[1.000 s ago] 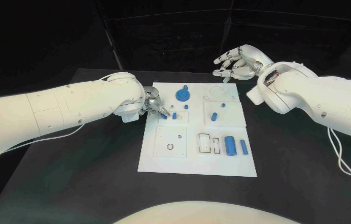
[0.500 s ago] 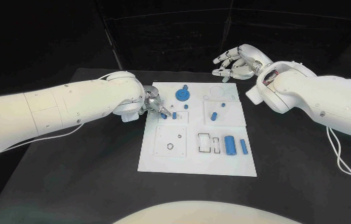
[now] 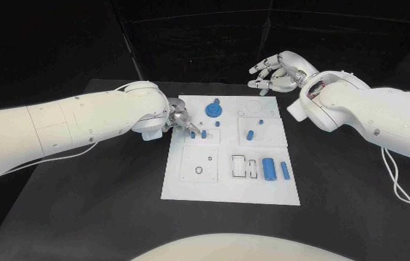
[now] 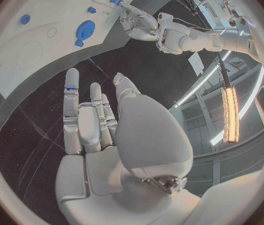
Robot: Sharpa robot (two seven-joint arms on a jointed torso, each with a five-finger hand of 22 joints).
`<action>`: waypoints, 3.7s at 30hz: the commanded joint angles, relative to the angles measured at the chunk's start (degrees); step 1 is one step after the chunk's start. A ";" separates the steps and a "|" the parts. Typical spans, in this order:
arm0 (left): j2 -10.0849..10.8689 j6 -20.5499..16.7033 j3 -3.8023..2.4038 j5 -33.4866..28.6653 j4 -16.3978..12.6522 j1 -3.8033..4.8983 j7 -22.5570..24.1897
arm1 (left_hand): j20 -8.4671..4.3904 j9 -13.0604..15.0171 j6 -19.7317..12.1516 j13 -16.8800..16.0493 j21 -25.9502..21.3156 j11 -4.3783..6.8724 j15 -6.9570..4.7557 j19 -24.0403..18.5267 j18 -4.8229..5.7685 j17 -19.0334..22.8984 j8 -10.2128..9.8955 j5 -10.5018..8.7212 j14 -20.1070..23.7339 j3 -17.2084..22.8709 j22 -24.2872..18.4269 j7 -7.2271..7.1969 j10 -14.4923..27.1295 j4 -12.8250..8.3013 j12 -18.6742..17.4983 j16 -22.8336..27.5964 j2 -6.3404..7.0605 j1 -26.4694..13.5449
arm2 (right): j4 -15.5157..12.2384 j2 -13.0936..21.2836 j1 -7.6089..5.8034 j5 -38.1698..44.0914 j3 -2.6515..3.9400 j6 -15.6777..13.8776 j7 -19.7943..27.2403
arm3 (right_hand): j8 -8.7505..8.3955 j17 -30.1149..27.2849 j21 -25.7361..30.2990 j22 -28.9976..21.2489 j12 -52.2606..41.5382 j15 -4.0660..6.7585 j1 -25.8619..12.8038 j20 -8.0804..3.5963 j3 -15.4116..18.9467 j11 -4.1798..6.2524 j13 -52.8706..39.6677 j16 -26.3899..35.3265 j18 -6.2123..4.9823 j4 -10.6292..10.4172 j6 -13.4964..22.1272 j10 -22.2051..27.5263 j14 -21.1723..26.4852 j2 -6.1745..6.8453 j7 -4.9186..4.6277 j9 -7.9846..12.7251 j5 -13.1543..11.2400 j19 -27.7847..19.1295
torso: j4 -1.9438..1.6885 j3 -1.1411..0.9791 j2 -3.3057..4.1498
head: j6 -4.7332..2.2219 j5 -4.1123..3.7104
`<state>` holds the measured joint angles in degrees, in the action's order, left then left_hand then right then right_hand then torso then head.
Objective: Assemble the parts on the task board
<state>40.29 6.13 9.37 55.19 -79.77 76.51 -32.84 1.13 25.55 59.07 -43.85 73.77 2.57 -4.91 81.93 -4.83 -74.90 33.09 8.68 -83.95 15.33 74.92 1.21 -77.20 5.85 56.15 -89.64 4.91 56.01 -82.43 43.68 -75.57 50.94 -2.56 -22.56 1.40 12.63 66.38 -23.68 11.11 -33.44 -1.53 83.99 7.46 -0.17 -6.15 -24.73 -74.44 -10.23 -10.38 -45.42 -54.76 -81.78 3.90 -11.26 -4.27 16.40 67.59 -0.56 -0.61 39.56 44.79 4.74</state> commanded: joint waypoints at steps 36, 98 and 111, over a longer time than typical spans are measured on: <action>-2.12 -21.31 0.81 1.91 2.41 0.54 38.80 | 6.46 -12.35 -10.71 26.86 -43.63 -8.23 6.62 -21.82 -5.60 38.99 -15.60 0.11 17.82 -2.38 -30.52 8.42 24.96 -6.84 -28.55 40.99 -0.54 22.79 | 0.59 -0.49 -0.10 -0.14 0.05 0.15 0.92 | 0.98 -0.39 1.24 -0.68 0.72 -0.18 1.11 0.10 -0.30 -0.21 1.37 0.42 -0.28 0.17 -0.32 0.27 0.55 -0.19 0.11 -0.06 0.07 0.90 | 0.09 0.11 0.08 | -0.73 -0.66; -13.96 -9.11 1.38 30.28 16.29 -2.57 37.04 | 4.37 -20.11 -0.57 40.13 -22.52 -7.38 4.66 -3.32 -3.07 18.07 -24.31 -1.15 -0.61 3.24 -15.28 6.90 16.65 -9.85 -41.35 16.73 0.09 22.49 | 0.28 -0.94 -0.10 -0.15 0.05 0.09 0.96 | 0.98 -0.60 1.65 -0.94 0.94 -0.22 1.02 0.11 -0.22 -0.26 1.96 0.55 -0.26 0.16 -0.26 0.26 0.67 -0.13 0.06 0.00 0.03 1.05 | 0.00 0.01 0.00 | -0.35 -1.74; -14.40 -8.83 1.38 30.28 16.62 -2.67 37.38 | 4.28 -20.22 -0.17 40.10 -22.07 -7.25 4.56 -3.24 -2.99 18.18 -24.43 -1.22 -0.62 3.75 -14.81 6.81 15.86 -9.73 -41.61 16.59 0.03 22.15 | 0.35 -1.07 -0.10 -0.16 0.05 0.14 0.94 | 0.95 -0.59 1.77 -1.02 0.97 -0.23 0.98 0.12 -0.20 -0.28 2.11 0.54 -0.26 0.14 -0.20 0.22 0.67 -0.15 0.04 0.03 0.05 1.11 | -0.03 0.01 0.00 | -0.22 -1.70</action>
<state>25.99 -4.12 10.62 85.02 -63.19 74.05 4.24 5.40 5.40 58.58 -3.79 51.50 -4.60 0.07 78.29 -8.40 -56.80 8.89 7.77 -84.10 18.75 60.08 8.08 -61.04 -4.03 14.67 -73.00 5.35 78.24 -81.97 42.67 -75.56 50.90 -2.56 -22.53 1.81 13.30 65.88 -22.12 10.14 -32.77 -1.73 84.76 7.46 -0.32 -6.15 -22.67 -74.21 -10.24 -10.23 -45.42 -54.76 -81.58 3.75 -11.26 -4.27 16.40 68.40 -0.56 -0.59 39.56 44.51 3.01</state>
